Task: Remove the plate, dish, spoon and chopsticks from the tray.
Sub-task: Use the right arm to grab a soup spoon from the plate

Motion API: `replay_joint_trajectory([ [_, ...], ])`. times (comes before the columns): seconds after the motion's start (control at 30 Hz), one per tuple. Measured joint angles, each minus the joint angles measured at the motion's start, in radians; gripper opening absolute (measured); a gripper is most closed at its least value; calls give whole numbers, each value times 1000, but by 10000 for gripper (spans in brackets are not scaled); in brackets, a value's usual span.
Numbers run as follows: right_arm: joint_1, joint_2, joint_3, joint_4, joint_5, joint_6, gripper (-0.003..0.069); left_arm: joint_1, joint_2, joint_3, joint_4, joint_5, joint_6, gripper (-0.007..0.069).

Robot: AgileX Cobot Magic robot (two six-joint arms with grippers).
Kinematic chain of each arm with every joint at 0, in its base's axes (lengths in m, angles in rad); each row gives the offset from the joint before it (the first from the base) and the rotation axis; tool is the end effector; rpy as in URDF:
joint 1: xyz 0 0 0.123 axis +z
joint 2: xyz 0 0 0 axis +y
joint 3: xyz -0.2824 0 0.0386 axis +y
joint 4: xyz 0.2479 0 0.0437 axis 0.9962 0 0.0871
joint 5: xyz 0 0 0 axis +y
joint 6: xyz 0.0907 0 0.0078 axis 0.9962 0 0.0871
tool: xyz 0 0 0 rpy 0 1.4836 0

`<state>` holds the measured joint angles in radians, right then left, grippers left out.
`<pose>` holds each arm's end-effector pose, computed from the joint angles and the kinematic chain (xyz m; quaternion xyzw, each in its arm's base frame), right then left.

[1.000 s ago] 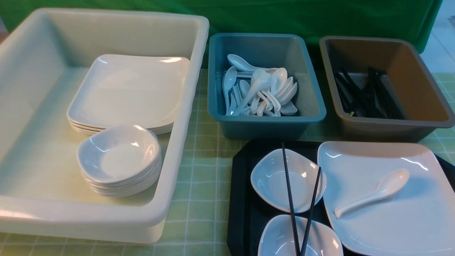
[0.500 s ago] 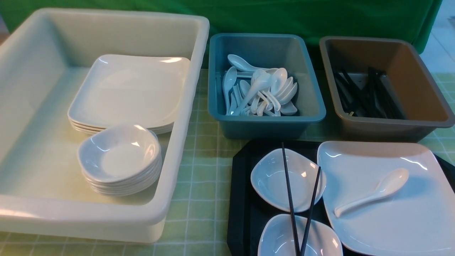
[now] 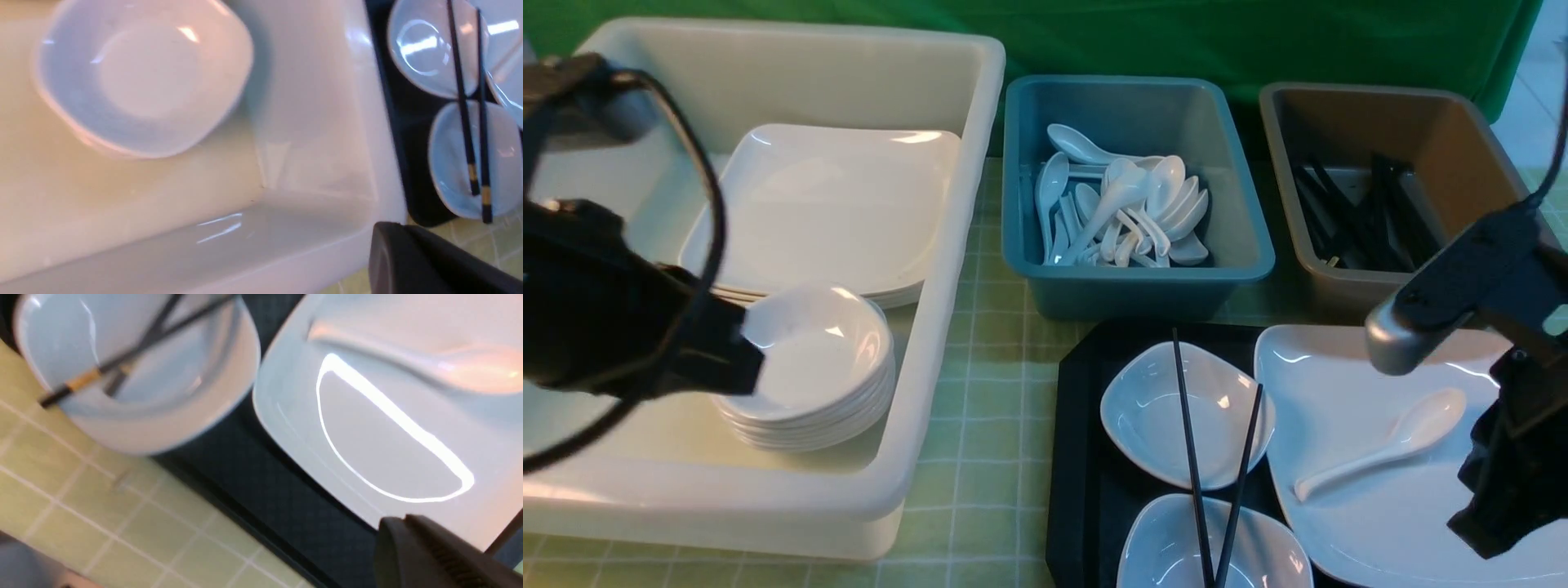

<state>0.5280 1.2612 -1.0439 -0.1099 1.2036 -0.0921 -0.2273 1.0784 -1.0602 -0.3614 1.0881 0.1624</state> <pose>0.1978 0.1046 0.3050 -0.3154 0.9401 -0.0264 0.1268 0.1849 -0.0721 0.3569 0.1471 0.9358 -0.1845 0.2621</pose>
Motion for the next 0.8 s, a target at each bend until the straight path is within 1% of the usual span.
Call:
replay_joint_trajectory([
  [0.03,-39,24,-7,19,0,-37,-9,-59,6,0,-1,-10,-9,-20],
  [0.1,-138,71,-23,90,-15,-164,-9,-181,30,0,-7,-52,-37,-20],
  [0.13,-180,90,-31,131,-22,-256,-9,-230,43,0,-9,-72,-48,-20],
  [0.2,-274,141,-45,262,-52,-462,-7,-352,92,-4,-12,-127,-62,-20],
  [0.23,-283,150,-47,286,-55,-497,-4,-381,110,-7,-13,-140,-64,-20],
  [0.3,-304,189,-49,384,-71,-649,15,-458,177,-24,-13,-175,-67,-20],
  [0.33,-303,211,-49,411,-86,-708,45,-499,214,-43,-13,-192,-67,-20],
  [0.37,-300,226,-49,417,-99,-733,79,-522,249,-59,-13,-201,-67,-20],
  [0.4,-300,229,-49,417,-103,-744,87,-532,256,-67,-13,-205,-67,-20],
  [0.47,-282,281,-49,375,-167,-776,227,-579,339,-129,-13,-239,-40,-20],
  [0.5,-276,300,-49,359,-188,-783,278,-589,371,-151,-13,-262,-24,-20],
  [0.6,-258,351,-49,329,-227,-814,370,-601,420,-197,-19,-342,25,-20],
  [0.63,-258,351,-49,329,-227,-814,370,-601,425,-199,-19,-347,27,-20],
  [0.7,-244,397,-49,312,-252,-835,396,-602,452,-211,-19,-424,52,-20],
  [0.8,-228,437,-49,282,-291,-846,403,-602,472,-211,-12,-460,54,-20],
])
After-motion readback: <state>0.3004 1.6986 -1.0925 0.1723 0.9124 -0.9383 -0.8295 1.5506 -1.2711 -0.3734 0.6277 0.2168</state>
